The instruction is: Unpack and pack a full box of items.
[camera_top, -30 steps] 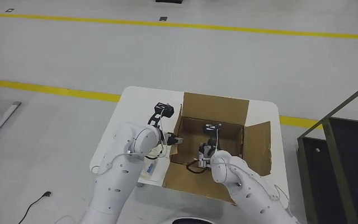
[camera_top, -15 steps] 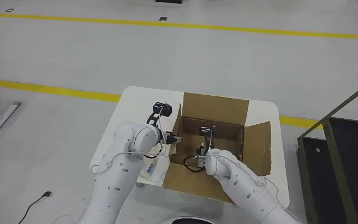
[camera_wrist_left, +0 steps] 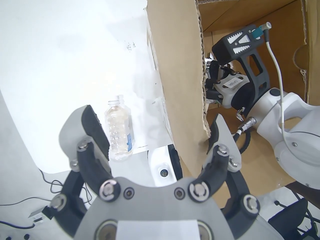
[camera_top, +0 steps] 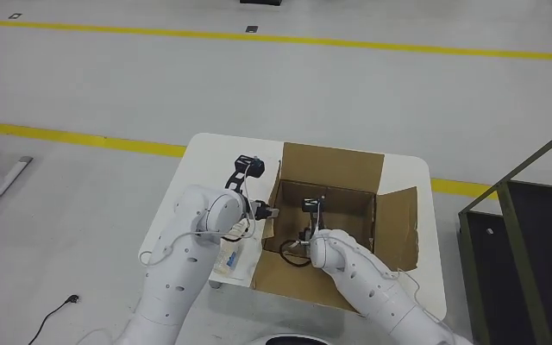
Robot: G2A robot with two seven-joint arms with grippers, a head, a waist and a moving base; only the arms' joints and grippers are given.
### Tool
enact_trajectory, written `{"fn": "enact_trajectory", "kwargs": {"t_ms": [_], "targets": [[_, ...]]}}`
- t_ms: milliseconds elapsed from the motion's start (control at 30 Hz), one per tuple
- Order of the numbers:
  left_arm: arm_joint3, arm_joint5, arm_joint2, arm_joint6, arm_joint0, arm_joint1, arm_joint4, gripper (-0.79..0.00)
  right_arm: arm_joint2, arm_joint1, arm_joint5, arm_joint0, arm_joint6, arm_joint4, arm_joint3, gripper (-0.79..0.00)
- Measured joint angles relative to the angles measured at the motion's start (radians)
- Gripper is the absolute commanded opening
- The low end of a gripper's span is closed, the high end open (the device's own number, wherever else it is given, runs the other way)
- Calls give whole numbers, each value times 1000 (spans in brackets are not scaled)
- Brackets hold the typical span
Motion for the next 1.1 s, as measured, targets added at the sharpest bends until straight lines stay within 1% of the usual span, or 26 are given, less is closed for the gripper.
{"fn": "enact_trajectory", "kwargs": {"t_ms": [33,67,333,433,467,500,533,567,733,833,933,1033,1100], "targets": [[1,0,1,1,-1,0,0,0,-1,-3,-1,2,-1,1,8,-394],[3,2,2,3,-3,1,0,0,-2,-6,-4,5,-2,4,19,-400],[10,7,9,7,-10,5,-4,0,-10,-28,-22,23,-10,17,76,-416],[12,10,11,8,-12,7,-5,0,-12,-35,-29,28,-9,18,96,-474],[13,11,12,8,-13,7,-6,0,-12,-38,-32,30,-9,19,103,-545],[14,12,12,8,-13,8,-7,0,-12,-40,-35,32,-9,19,109,-597],[14,12,13,8,-14,8,-8,0,-12,-41,-36,33,-9,19,114,-736],[15,13,14,8,-14,9,-8,0,-11,-44,-38,35,-10,19,119,-785],[15,15,18,11,-16,11,-9,0,-1,-49,-41,37,-20,15,125,-785],[13,18,22,13,-16,12,-9,0,23,-45,-45,30,-33,15,90,-785],[11,20,23,16,-15,14,-11,0,67,-29,-46,3,-39,5,4,-785],[9,24,24,18,-15,16,-13,0,135,-1,-42,-50,-25,-36,-131,-785],[6,26,25,19,-14,17,-15,0,203,25,-39,-106,4,-72,-255,-785]]}}
